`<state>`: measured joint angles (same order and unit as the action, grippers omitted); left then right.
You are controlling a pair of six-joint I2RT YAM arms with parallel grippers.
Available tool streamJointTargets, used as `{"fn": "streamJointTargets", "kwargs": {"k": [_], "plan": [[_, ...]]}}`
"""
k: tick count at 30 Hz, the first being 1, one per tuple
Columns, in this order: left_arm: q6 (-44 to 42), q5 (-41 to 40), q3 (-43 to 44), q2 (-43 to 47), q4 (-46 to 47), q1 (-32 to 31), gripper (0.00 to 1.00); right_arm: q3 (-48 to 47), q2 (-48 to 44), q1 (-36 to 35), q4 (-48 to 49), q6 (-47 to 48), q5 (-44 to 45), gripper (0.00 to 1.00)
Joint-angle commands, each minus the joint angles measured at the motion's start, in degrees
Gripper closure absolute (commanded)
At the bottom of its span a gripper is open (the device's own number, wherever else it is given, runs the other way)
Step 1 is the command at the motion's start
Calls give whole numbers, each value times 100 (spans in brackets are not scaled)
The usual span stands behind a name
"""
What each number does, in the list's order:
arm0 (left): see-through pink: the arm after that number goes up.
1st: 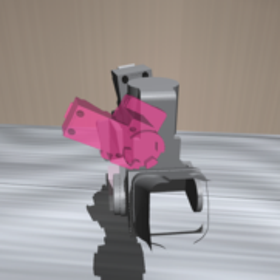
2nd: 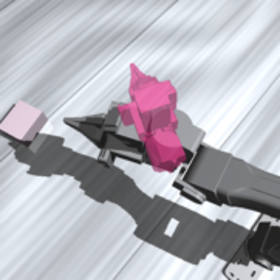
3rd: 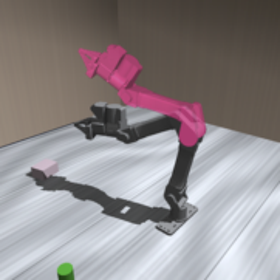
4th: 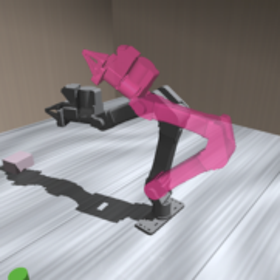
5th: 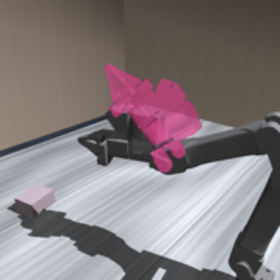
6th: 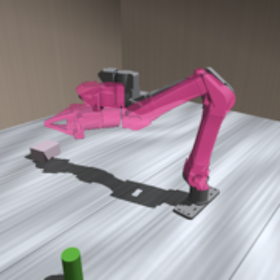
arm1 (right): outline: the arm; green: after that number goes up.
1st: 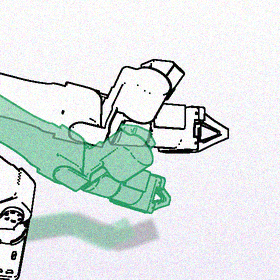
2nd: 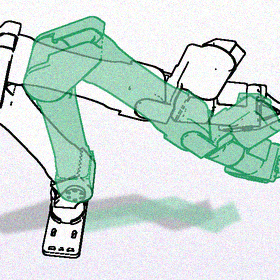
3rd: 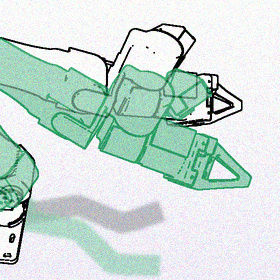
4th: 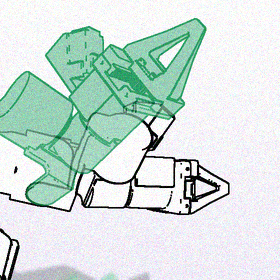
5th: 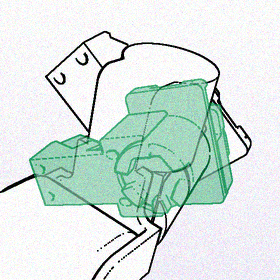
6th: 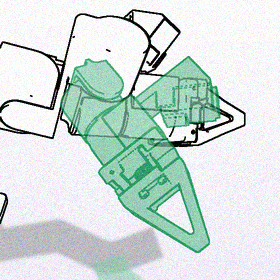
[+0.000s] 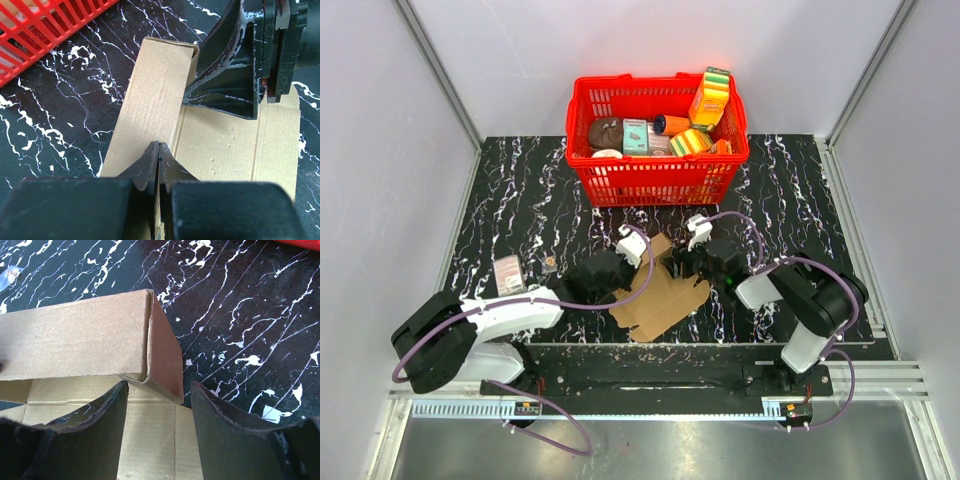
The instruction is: Fold the paper box
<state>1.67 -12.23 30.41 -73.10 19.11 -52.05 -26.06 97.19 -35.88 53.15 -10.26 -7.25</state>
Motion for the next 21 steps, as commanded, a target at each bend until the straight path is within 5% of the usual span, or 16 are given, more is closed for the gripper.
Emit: {"fn": "streamJointTargets", "kwargs": {"k": [1, 12, 21], "plan": [[-88, 124, 219, 86, 57, 46, 100, 14, 178, 11, 662, 165, -110, 41], [-62, 344, 149, 156, 84, 160, 100, 5, 415, 11, 1022, 490, -479, 35], [-53, 441, 131, 235, 75, 231, 100, -21, 740, 11, 1391, 569, -567, 44]]}}
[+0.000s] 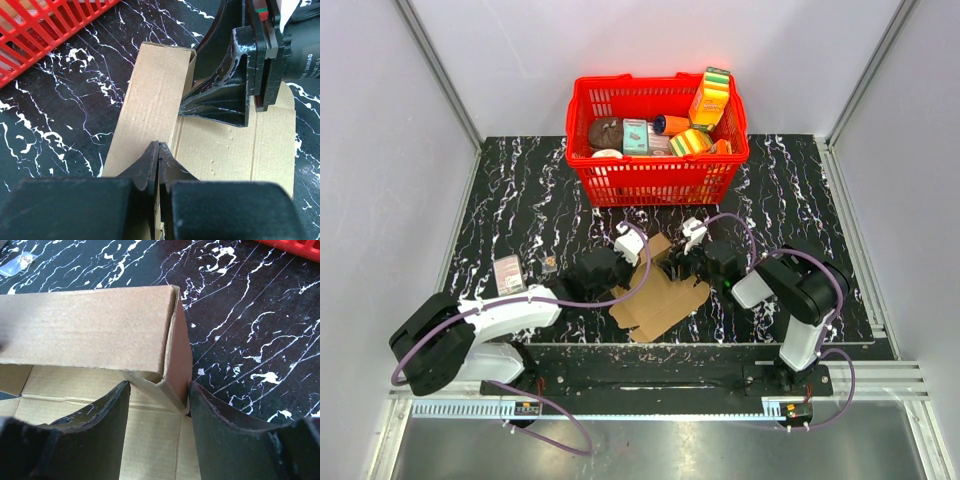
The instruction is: Fold the paper box
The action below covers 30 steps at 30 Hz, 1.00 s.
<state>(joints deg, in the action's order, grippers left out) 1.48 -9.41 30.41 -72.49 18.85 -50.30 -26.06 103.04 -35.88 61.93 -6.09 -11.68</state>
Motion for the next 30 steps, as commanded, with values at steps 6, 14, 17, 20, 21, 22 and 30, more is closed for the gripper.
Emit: {"fn": "streamJointTargets", "kwargs": {"k": [6, 14, 17, 20, 21, 22, 30], "plan": [[-33, 211, 114, 209, 92, 100, 100, -13, 313, 11, 724, 160, -141, 53], [-16, 273, 96, 121, 127, 126, 100, 5, 313, 11, 785, 231, -106, 62], [-16, 273, 96, 77, 128, 135, 100, 5, 348, 11, 846, 239, -106, 66], [-16, 273, 96, 59, 119, 152, 100, -4, 400, 11, 934, 231, -124, 69], [-7, 273, 105, 51, 119, 152, 100, -13, 418, 19, 943, 239, -124, 71], [-7, 282, 96, 42, 119, 152, 100, -13, 436, 11, 961, 231, -132, 73], [2, 299, 70, -11, 128, 205, 100, -4, 497, 11, 1067, 231, -159, 73]]}}
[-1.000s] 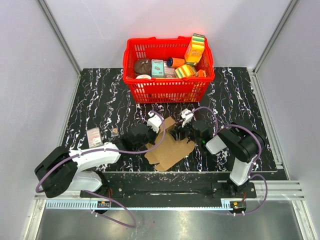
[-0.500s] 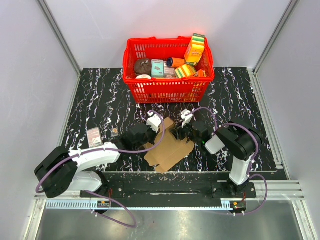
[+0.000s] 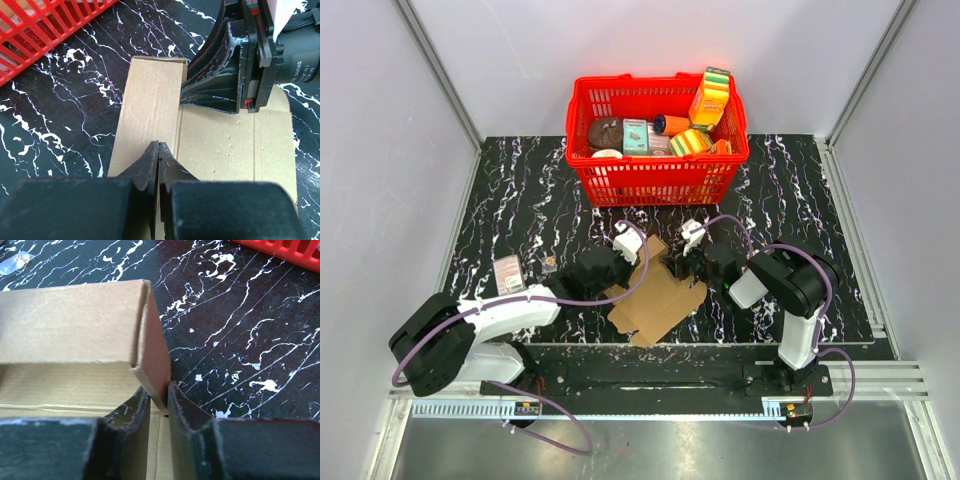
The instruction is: Fold the paper box
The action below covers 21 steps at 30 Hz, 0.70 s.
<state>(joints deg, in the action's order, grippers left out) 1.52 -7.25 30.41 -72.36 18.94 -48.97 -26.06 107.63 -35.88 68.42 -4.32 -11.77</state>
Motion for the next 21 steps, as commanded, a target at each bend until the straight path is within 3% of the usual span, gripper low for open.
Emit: {"fn": "streamJointTargets", "kwargs": {"k": [1, 6, 21], "plan": [[-2, 100, 79, -41, 119, 72, 100, 5, 38, 19, 444, 62, -141, 70], [15, 144, 96, -121, 128, 81, 100, 14, 21, 11, 488, 124, -80, 56], [6, 232, 88, -235, 136, 177, 100, -346, 126, 11, 391, 352, -264, 55]]}}
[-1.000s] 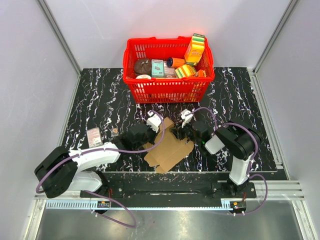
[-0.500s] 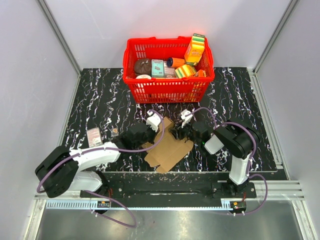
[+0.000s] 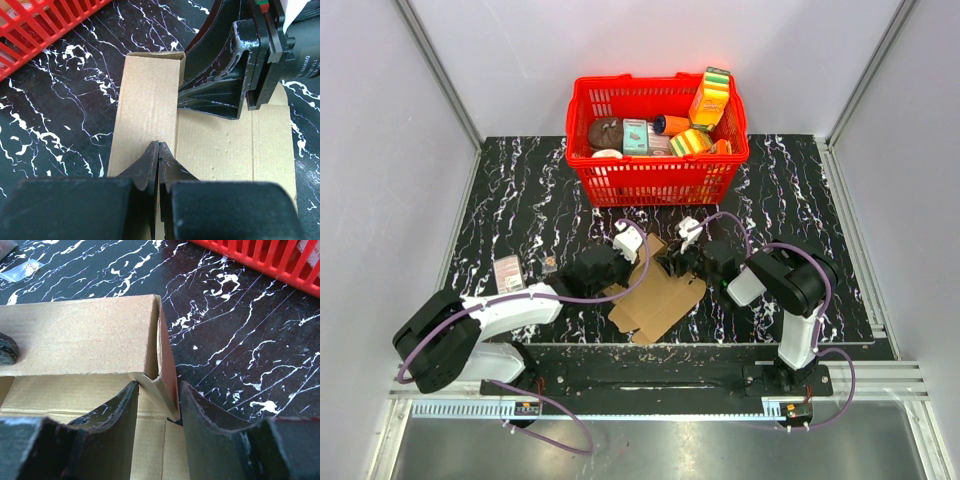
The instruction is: Fold the paper box
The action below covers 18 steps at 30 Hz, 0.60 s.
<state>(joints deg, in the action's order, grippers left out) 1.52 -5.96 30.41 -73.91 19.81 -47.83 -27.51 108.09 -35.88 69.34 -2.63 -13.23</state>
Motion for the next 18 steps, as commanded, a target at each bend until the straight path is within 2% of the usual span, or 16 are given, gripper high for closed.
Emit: {"fn": "streamJointTargets", "kwargs": {"k": [1, 11, 13, 14, 15, 18], "plan": [[6, 103, 79, -97, 58, 64, 100, -220, 89, 19, 291, 193, -144, 55], [-2, 174, 61, -106, 66, 143, 100, -422, 212, 19, 291, 228, -285, 57], [-2, 191, 61, -106, 67, 160, 100, -448, 212, 11, 282, 228, -294, 60], [6, 191, 70, -106, 67, 169, 100, -457, 212, 19, 264, 385, -294, 63], [6, 209, 61, -97, 67, 178, 100, -483, 212, 11, 255, 386, -311, 70], [6, 226, 61, -106, 75, 195, 100, -519, 247, 11, 255, 404, -355, 77]]}}
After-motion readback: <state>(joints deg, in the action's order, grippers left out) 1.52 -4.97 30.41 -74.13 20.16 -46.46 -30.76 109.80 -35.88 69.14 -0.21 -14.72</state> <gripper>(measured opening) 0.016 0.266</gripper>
